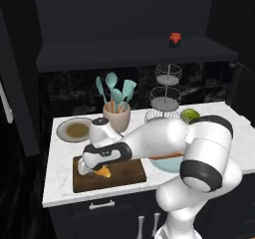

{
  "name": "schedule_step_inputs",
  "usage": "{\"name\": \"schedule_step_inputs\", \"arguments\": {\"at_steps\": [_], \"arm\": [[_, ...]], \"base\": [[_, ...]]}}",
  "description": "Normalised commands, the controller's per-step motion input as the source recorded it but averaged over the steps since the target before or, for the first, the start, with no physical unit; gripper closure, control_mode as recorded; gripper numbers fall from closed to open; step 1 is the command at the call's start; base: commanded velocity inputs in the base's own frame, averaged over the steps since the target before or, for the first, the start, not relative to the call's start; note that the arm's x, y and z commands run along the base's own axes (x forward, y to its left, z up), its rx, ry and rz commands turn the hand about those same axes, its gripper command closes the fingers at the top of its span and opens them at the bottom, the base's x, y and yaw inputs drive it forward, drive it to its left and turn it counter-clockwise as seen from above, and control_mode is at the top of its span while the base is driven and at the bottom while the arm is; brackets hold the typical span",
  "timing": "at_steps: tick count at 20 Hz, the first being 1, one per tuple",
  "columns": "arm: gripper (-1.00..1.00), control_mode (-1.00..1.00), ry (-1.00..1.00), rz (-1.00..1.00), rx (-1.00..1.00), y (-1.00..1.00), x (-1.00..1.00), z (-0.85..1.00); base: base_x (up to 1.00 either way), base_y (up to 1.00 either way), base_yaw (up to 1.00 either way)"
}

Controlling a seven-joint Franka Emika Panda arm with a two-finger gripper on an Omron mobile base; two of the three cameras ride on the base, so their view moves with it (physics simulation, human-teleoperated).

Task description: From the different types of pastries on the counter, select a croissant and place it on the cutting board. Then retrieve a jar of jam from the cabinet and place it alongside the croissant on the cutting board.

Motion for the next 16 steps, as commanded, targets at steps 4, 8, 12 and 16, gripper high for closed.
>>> {"name": "schedule_step_inputs", "arguments": {"at_steps": [4, 8, 12, 16], "arm": [[1.0, -1.0, 0.02, 0.0, 0.0, 0.18, 0.0, -0.14], [1.0, -1.0, 0.0, 0.0, 0.0, 0.14, 0.0, -0.21], [-1.0, -1.0, 0.0, 0.0, -0.01, 0.17, 0.0, -0.27], [-1.0, -1.0, 0.0, -0.01, 0.0, 0.01, -0.03, -0.02]], "base": [[0.0, 0.0, 0.0], [0.0, 0.0, 0.0], [0.0, 0.0, 0.0], [0.0, 0.0, 0.0]]}}
